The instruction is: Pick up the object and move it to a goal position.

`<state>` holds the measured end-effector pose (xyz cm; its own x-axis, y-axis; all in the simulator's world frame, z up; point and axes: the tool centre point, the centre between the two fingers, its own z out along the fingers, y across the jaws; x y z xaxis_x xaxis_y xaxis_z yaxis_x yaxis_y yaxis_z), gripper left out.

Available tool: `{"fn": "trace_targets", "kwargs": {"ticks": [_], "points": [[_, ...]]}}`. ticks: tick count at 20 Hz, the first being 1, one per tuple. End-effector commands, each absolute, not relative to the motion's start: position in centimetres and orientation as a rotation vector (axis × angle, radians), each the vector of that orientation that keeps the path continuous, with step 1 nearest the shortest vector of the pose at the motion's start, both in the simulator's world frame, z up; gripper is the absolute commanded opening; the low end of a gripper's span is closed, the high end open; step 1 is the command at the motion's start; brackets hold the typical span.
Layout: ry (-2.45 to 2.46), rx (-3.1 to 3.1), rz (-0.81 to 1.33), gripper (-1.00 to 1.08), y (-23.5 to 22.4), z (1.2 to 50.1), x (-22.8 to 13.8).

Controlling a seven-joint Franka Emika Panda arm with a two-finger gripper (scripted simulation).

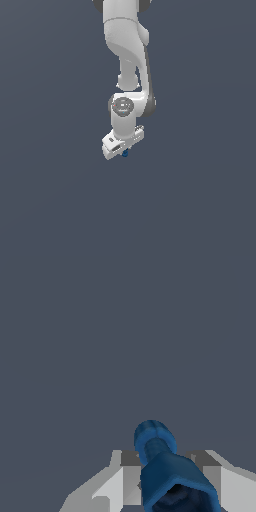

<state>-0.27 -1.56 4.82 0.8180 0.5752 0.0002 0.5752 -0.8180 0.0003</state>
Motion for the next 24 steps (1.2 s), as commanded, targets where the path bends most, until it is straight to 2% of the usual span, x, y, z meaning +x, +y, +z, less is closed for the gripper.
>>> {"fn": "trace_targets", "kwargs": {"ticks": [1,12,24], "points": [[0.949,2.995,0.001,-1.0,-3.5,4.9,1.2],[0.949,2.995,0.0,-1.0,-10.2,5.2,6.6],[0.949,2.995,0.0,-1.0,-15.4,5.5,11.1]]}}
